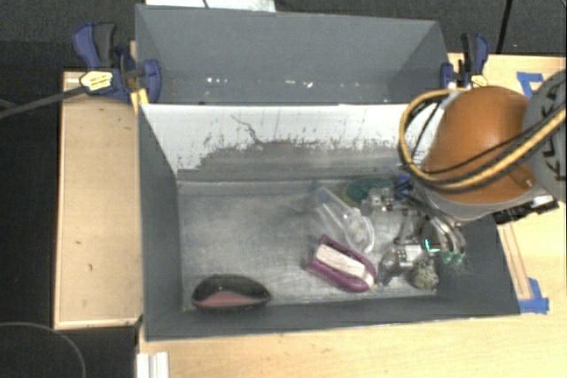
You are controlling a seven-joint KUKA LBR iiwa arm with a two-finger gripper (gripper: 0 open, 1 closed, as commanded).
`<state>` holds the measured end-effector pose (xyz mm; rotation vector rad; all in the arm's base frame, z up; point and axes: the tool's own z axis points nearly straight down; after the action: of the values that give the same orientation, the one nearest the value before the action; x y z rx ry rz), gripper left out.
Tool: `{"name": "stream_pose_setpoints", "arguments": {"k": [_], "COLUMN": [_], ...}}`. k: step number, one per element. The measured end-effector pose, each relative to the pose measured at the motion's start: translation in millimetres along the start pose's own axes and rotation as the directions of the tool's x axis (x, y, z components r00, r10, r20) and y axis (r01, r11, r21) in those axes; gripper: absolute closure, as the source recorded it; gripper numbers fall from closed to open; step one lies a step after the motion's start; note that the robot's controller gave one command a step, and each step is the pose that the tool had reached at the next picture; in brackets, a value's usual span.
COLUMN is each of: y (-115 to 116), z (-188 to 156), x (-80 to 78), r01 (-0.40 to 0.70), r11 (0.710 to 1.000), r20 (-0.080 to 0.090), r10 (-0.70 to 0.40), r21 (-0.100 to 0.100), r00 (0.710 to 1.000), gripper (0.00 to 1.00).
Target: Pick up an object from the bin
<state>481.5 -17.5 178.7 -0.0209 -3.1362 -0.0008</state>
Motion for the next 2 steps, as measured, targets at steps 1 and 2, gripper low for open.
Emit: {"name": "stream_pose_setpoints", "arguments": {"k": [1,2], "y": [49,30], "z": [56,106], "x": [0.5,-5.2], "r01": [0.046,0.398], "r11": [0.999,0.917], "r20": [0.001,0.023], "r10": [-0.046,-0.398], "r21": [-0.002,0.007], "r00": [0.999,0.917], "gripper": [0.0,0.0]}}
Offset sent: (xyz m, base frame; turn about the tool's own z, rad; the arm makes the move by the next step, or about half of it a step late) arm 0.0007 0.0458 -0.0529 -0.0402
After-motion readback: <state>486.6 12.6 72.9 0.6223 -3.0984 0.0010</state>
